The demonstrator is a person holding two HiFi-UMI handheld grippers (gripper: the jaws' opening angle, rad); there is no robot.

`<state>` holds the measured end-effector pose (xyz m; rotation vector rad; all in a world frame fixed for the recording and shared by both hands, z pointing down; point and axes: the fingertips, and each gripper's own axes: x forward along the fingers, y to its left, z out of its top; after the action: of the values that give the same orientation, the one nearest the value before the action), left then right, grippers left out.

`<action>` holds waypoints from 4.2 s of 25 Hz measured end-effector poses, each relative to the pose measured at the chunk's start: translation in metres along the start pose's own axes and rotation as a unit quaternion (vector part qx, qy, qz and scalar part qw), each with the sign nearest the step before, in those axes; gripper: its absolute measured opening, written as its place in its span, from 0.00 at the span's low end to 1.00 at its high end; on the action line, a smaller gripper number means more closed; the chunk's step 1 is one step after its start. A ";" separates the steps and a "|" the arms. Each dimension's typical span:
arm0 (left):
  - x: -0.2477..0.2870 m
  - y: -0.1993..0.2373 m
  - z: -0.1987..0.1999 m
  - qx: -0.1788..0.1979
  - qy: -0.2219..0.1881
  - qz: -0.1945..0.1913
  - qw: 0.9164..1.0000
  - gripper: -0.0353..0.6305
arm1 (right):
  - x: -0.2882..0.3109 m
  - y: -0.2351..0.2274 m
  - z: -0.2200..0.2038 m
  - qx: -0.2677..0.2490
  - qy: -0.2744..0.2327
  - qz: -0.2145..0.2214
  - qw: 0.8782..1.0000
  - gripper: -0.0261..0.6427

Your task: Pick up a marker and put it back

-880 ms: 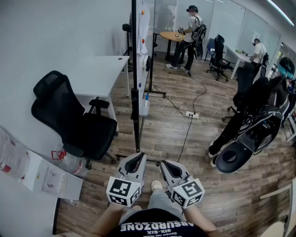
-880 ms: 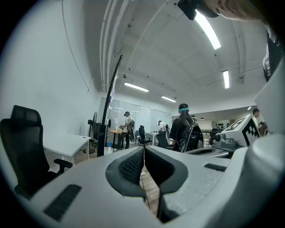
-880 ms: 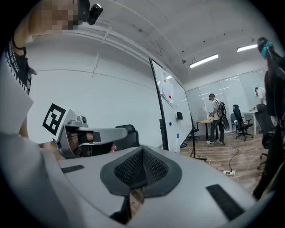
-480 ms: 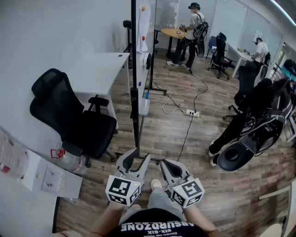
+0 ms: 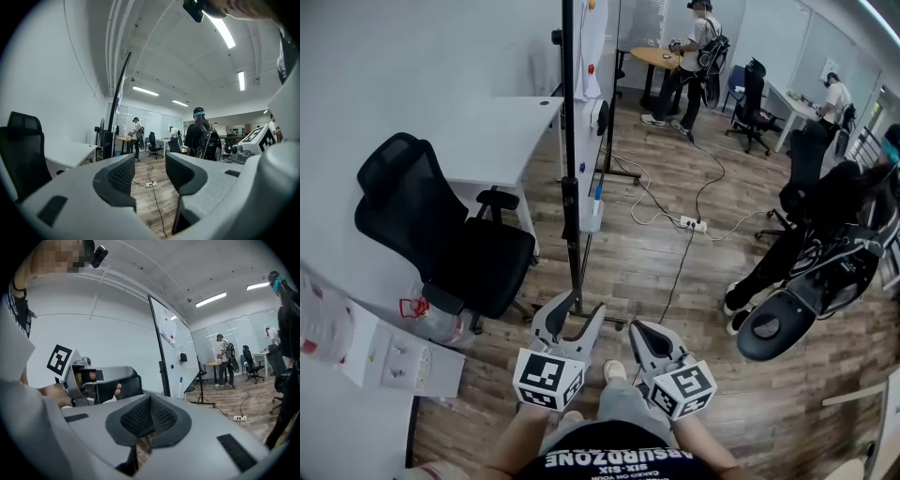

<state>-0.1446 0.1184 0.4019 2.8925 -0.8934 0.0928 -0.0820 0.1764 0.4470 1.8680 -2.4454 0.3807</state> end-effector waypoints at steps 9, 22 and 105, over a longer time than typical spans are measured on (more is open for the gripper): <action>0.063 0.055 -0.006 -0.010 0.012 0.009 1.000 0.34 | 0.069 -0.037 0.006 0.005 0.008 0.002 1.000 0.03; 0.124 0.045 -0.002 -0.013 0.030 0.052 0.998 0.34 | 0.074 -0.094 0.029 0.008 -0.002 0.028 1.000 0.03; 0.345 0.200 -0.081 -0.033 0.232 0.260 0.937 0.33 | 0.288 -0.260 0.055 0.012 0.073 0.152 0.986 0.03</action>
<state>0.0253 -0.2281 0.5319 2.3268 -1.4740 0.7352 0.0942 -0.1711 0.4898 1.4155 -2.6325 0.5395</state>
